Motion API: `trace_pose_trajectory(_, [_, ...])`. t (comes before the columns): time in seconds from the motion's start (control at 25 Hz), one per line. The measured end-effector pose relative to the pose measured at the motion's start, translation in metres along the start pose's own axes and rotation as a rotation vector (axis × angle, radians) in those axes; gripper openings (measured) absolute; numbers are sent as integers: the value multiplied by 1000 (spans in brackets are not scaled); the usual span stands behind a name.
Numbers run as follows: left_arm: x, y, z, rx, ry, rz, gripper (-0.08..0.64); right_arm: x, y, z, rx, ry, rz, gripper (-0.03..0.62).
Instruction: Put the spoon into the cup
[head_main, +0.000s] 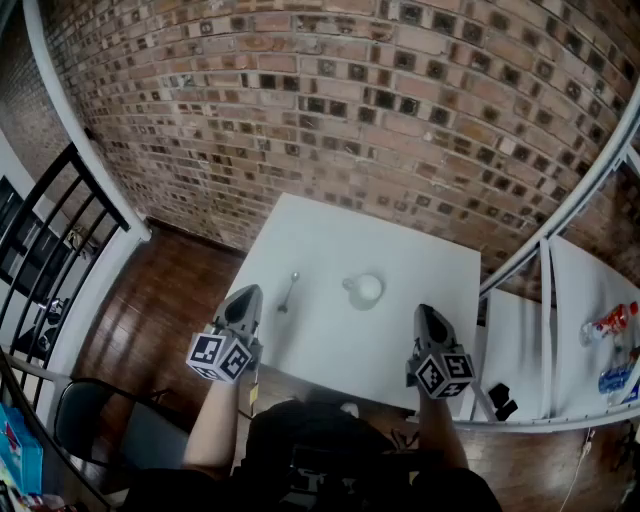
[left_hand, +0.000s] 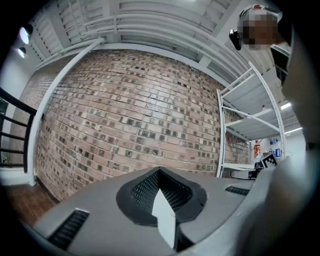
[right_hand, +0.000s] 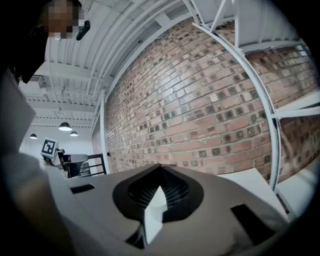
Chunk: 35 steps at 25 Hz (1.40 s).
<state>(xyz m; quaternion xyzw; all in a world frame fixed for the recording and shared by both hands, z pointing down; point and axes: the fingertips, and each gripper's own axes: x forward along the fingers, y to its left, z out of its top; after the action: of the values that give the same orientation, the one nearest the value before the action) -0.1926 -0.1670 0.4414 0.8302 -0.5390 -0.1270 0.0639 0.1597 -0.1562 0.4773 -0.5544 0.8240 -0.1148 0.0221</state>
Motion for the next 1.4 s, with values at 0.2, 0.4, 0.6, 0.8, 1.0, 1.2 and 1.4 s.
trace_pose_trajectory(0.2, [-5,8,-15,-8,39,19,3,7,18,-7,-1,32,23,5])
trace_pose_trajectory(0.4, [-4,15,-22,13,63,38,2,13,18,-13,-1,52,32,5])
trace_pose_trajectory(0.6, [-3,15,-28,33,91,49,3,18,21,-12,-12,53,51,5])
trace_pose_trajectory(0.8, [-1,18,-36,49,119,51,3,23,19,-21,-5,65,61,5])
trace_pose_trajectory(1.0, [0,20,-53,56,183,61,3,17,6,-28,21,80,28,5])
trace_pose_trajectory(1.2, [7,31,-67,57,221,72,3,25,7,-29,22,82,34,5])
trace_pose_trajectory(1.4, [20,39,-116,121,347,78,3,31,2,-36,28,90,42,5])
